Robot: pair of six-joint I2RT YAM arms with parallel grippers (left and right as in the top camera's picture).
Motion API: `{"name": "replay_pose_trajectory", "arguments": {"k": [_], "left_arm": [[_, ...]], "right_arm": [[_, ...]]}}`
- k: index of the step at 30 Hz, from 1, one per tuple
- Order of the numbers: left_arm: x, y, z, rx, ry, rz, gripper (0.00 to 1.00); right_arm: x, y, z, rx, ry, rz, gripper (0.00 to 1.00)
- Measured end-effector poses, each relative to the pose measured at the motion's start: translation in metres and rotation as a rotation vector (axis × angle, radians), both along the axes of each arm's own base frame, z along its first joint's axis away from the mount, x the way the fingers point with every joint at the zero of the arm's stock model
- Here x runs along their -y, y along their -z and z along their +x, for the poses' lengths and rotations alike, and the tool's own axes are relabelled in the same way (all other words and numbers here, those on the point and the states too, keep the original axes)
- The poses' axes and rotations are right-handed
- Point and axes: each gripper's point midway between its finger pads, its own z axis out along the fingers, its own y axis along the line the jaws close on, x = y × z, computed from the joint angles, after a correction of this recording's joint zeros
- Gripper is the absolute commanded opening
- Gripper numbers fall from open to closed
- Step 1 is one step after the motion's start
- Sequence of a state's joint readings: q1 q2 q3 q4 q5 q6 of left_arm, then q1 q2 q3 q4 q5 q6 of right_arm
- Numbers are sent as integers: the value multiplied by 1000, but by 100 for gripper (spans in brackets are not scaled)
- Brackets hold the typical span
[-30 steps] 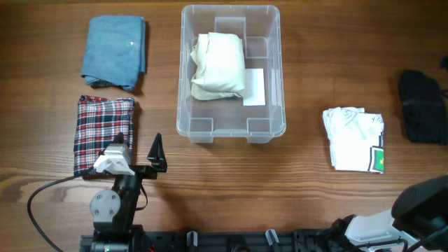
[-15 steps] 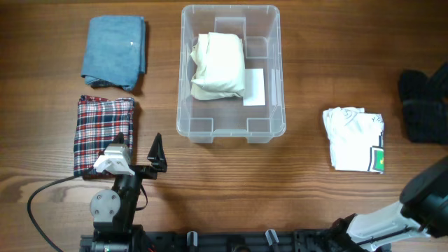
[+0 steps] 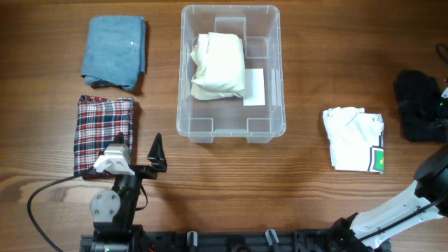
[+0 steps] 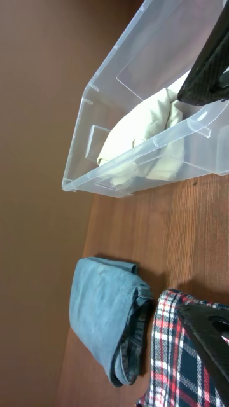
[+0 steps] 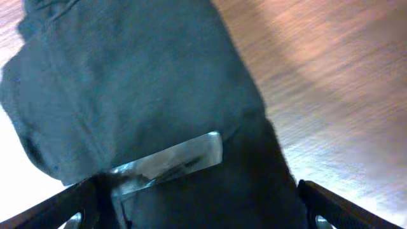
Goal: Pack container
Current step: 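Move the right gripper to the black garment and grasp it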
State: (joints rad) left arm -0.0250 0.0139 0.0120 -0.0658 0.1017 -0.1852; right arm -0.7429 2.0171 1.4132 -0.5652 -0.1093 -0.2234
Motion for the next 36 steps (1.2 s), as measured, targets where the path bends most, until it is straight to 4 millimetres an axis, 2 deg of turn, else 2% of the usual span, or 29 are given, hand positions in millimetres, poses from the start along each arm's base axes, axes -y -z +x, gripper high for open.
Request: {"name": "replay_pose_trajectory", "arguments": {"k": [4,11,15,20,23,26,34,36], "left_arm": [[0,0,0,0,0,0,100],[0,0,0,0,0,0,100],[0,0,0,0,0,0,100],[0,0,0,0,0,0,100],[0,0,0,0,0,0,100],[0,0,0,0,0,0,100],[0,0,0,0,0,0,100],[0,0,0,0,0,0,100]], "right_arm": [[-26,3,15,87,-73,137,100],[-46,2,24,147,-102,245,100],[-48,0,24,145,-101,260,100],[-38,-26,35,154,-165,207,100],[-34,-33,38,150,-226,159,100],[-34,-29,35,128,-262,145,100],[-36,6,27,51,-291,173,100],[-36,8,27,49,-292,174,100]]}}
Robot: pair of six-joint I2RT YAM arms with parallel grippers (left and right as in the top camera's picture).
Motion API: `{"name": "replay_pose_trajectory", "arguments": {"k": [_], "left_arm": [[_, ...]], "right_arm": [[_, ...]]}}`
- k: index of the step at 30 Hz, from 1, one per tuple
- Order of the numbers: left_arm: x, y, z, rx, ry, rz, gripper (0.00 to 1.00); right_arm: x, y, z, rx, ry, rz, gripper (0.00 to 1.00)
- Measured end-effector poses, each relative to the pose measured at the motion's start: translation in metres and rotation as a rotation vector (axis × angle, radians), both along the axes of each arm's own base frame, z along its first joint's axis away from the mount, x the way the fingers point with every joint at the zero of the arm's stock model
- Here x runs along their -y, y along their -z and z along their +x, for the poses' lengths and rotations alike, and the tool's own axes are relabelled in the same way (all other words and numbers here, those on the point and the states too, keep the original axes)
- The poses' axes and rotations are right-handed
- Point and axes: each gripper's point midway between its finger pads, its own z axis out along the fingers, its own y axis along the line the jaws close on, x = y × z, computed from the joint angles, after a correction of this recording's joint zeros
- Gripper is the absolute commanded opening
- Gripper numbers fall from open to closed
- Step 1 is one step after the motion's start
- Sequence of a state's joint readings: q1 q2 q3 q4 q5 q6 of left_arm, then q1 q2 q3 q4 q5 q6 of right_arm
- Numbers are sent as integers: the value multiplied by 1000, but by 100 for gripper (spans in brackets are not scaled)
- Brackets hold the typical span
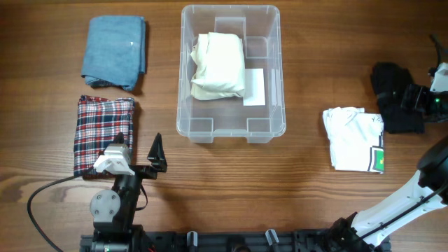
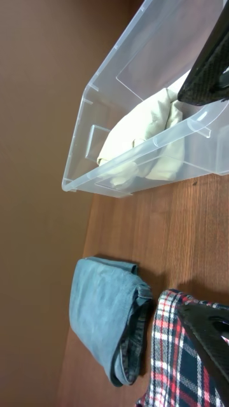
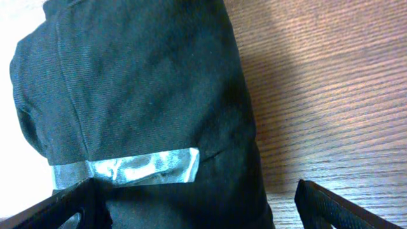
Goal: Pack container
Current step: 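Move the right gripper to the black garment and grasp it, then lift the black garment and carry it over the bin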
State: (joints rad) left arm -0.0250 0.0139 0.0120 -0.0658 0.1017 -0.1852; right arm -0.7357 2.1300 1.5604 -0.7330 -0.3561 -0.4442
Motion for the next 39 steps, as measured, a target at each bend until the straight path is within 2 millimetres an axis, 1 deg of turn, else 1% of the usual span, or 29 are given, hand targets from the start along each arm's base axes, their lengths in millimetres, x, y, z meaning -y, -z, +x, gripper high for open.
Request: {"name": "replay_pose_trajectory", "arguments": {"k": [11,15,16,17,19,21,22,23,25,27,29,31,34,36,37,39], "left_arm": [[0,0,0,0,0,0,100],[0,0,0,0,0,0,100],[0,0,0,0,0,0,100],[0,0,0,0,0,0,100],[0,0,0,0,0,0,100],[0,0,0,0,0,0,100],[0,0,0,0,0,0,100],[0,0,0,0,0,0,100],[0,0,0,0,0,0,100],[0,0,0,0,0,0,100],[0,0,0,0,0,0,100],[0,0,0,0,0,0,100],[0,0,0,0,0,0,100],[0,0,0,0,0,0,100],[0,0,0,0,0,0,100],[0,0,0,0,0,0,100]], "right_arm": [[-9,0,-2,4,-30,37,100],[-19,5,-2,7,-41,91,100],[-21,8,-2,8,-45,109,98],[-24,9,-1,9,-47,124,95],[-26,10,-1,13,-48,141,78],[-29,10,1,23,-48,158,75],[-29,9,1,22,-35,166,71],[-30,9,1,22,-23,174,61],[-30,9,2,19,8,193,49],[-31,6,3,20,28,213,45],[-33,0,7,26,49,251,43],[-35,-10,15,53,62,288,36],[-36,-28,28,107,93,349,34],[-38,-49,41,171,100,405,34],[-40,-65,50,220,94,444,35],[-49,-93,62,289,76,503,35]]}}
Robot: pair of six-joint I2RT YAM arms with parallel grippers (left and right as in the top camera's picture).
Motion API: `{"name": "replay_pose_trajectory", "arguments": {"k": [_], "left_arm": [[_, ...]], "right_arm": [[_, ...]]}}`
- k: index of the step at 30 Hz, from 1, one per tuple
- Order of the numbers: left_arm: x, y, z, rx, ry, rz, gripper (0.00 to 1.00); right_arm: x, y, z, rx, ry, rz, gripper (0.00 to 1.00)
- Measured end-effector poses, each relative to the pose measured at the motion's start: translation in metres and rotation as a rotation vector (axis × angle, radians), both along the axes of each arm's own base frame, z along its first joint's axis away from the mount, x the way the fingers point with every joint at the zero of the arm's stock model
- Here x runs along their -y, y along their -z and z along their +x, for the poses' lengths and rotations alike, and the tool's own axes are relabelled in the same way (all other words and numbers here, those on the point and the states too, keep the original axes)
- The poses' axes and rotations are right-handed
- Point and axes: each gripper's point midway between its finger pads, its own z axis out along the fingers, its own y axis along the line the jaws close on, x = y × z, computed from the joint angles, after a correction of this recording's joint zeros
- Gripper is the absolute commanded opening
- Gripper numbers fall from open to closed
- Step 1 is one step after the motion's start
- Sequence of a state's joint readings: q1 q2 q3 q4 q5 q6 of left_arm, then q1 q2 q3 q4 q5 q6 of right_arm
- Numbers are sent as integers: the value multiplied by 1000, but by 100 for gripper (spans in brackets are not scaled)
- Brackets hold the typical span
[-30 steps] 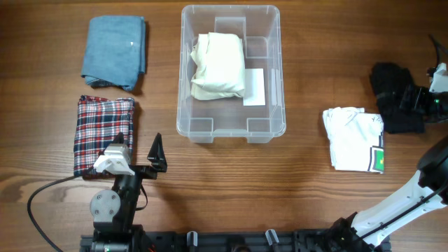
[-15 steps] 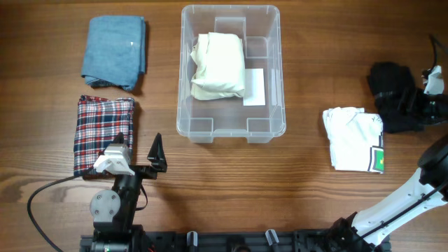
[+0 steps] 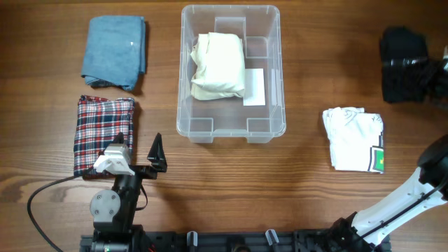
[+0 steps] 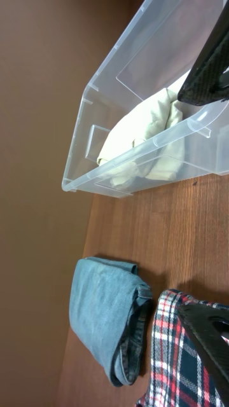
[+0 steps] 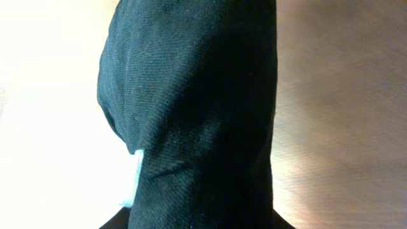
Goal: Pack container
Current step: 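Lift the black garment and carry it over the bin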
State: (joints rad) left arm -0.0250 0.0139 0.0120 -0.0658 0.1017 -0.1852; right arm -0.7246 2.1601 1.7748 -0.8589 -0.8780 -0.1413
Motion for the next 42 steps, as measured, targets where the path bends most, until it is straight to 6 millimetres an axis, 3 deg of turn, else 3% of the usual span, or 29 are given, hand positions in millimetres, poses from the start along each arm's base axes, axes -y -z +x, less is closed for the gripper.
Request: {"name": "replay_pose_trajectory", "arguments": {"k": [4,7,9,11,14,15,17,23,26,29,34,38,42], "left_arm": [[0,0,0,0,0,0,100],[0,0,0,0,0,0,100],[0,0,0,0,0,0,100],[0,0,0,0,0,0,100],[0,0,0,0,0,0,100],[0,0,0,0,0,0,100],[0,0,0,0,0,0,100],[0,0,0,0,0,0,100],[0,0,0,0,0,0,100],[0,0,0,0,0,0,100],[0,0,0,0,0,0,100],[0,0,0,0,0,0,100],[0,0,0,0,0,0,100]], "right_arm": [[-38,-62,14,112,-53,29,35],[-90,-116,23,191,-130,5,36],[-129,-147,27,229,-173,-21,36],[-182,-180,30,267,-221,-57,36],[-252,-201,30,261,-244,-94,36],[-276,-201,31,238,-231,-106,36],[-305,-195,32,197,-214,-112,36],[-370,-167,39,93,-123,-124,36],[-396,-144,41,32,-114,-116,37],[-413,-109,45,-51,-90,-125,38],[-418,-58,53,-150,-34,-168,42],[-415,-38,57,-188,0,-186,51],[-414,-37,58,-188,13,-189,53]]}}
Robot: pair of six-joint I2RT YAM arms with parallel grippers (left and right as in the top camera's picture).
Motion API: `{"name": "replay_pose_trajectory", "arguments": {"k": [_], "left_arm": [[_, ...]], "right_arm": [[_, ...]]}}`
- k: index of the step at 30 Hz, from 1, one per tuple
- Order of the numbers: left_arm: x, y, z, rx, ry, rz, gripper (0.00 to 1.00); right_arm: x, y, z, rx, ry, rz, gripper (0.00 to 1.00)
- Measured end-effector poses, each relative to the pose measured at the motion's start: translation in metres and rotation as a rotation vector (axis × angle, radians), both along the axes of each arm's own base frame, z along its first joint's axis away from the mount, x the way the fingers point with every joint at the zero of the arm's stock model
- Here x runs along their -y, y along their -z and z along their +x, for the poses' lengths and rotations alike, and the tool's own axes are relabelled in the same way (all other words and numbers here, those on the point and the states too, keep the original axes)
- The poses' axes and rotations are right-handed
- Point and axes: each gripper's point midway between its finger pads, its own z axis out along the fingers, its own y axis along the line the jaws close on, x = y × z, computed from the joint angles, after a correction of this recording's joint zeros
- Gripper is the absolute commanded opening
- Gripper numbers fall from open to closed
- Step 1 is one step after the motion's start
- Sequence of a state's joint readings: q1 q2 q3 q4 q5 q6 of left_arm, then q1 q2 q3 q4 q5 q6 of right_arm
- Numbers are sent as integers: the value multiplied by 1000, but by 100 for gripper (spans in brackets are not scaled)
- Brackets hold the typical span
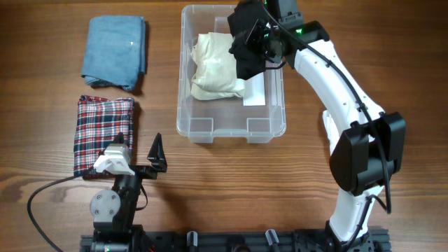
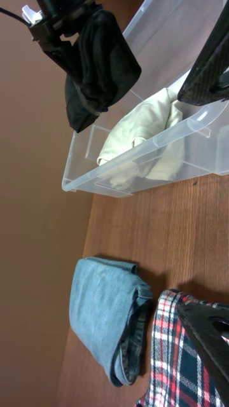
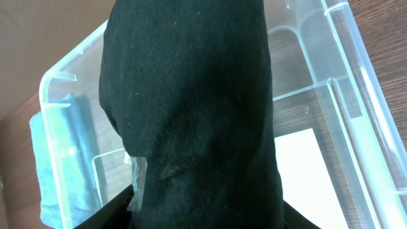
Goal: Pack container
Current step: 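Lift the black garment and carry it over the bin, then lower the black garment beside the cream cloth and release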
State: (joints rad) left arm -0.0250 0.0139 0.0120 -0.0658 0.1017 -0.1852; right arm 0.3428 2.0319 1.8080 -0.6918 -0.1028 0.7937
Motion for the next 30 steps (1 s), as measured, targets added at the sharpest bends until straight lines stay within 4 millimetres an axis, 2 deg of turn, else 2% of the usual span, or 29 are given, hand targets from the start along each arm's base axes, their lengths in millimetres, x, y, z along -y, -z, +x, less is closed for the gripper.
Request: {"name": "replay_pose_trajectory", "arguments": {"k": [4,5,7,10,11,14,25,30], "left_arm": [[0,0,0,0,0,0,100],[0,0,0,0,0,0,100],[0,0,0,0,0,0,100],[0,0,0,0,0,0,100],[0,0,0,0,0,0,100],[0,0,0,0,0,0,100],[0,0,0,0,0,0,100],[0,0,0,0,0,0,100]], "right_arm": [[-3,-1,1,9,1,5,55],[-5,-1,1,10,-1,5,60],[-10,0,0,12,-10,6,76],[-17,5,0,9,-15,2,82],[-17,7,0,11,-11,-10,87],[-12,7,3,24,5,-34,92],[13,4,14,107,-2,-228,95],[17,-7,15,140,-13,-262,90]]}}
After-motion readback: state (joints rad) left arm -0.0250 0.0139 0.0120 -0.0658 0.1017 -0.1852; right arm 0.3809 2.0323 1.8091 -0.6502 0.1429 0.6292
